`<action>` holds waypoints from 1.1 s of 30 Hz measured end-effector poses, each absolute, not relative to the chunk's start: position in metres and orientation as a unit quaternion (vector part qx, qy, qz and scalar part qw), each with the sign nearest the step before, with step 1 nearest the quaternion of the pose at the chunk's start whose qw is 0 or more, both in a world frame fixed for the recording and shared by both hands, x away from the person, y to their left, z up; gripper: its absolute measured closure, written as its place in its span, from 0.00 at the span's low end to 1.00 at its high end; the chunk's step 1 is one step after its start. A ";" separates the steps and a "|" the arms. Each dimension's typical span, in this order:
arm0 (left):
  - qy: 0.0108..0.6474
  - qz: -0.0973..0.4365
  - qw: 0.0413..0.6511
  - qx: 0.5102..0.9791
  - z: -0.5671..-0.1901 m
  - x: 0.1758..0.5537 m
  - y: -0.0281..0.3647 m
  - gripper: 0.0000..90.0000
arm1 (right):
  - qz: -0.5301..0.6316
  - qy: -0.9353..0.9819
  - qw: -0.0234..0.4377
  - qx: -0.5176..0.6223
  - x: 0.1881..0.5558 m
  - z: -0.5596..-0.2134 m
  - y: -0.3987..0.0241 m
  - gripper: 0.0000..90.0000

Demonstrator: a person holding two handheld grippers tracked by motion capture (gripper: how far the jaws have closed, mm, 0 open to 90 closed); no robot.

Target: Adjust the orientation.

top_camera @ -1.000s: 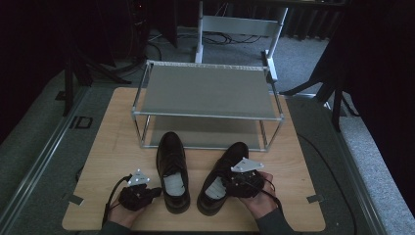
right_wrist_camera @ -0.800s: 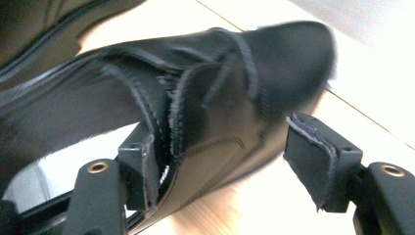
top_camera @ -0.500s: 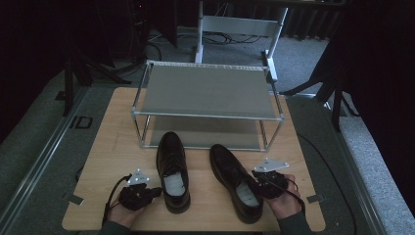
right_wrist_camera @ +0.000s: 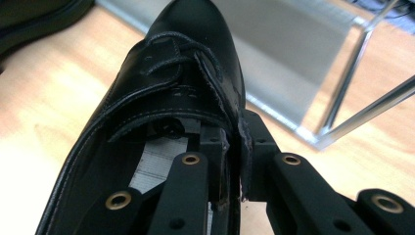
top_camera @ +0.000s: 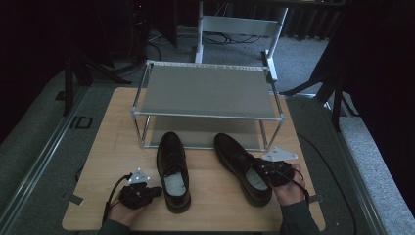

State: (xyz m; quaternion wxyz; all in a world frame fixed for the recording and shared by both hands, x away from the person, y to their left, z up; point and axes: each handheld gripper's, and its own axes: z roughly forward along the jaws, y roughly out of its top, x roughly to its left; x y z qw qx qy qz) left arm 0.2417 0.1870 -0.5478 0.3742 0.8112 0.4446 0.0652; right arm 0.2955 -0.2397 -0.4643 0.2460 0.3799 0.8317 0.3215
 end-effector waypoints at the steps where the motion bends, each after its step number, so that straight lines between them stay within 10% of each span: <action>1: 0.447 0.071 0.377 0.809 -0.546 0.243 0.188 0.94 | 0.324 0.830 0.248 0.380 0.298 -0.464 -0.240 0.91; 33: 0.426 0.094 0.391 0.811 -0.548 0.290 0.143 1.00 | 0.331 0.845 0.210 0.364 0.309 -0.476 -0.234 0.90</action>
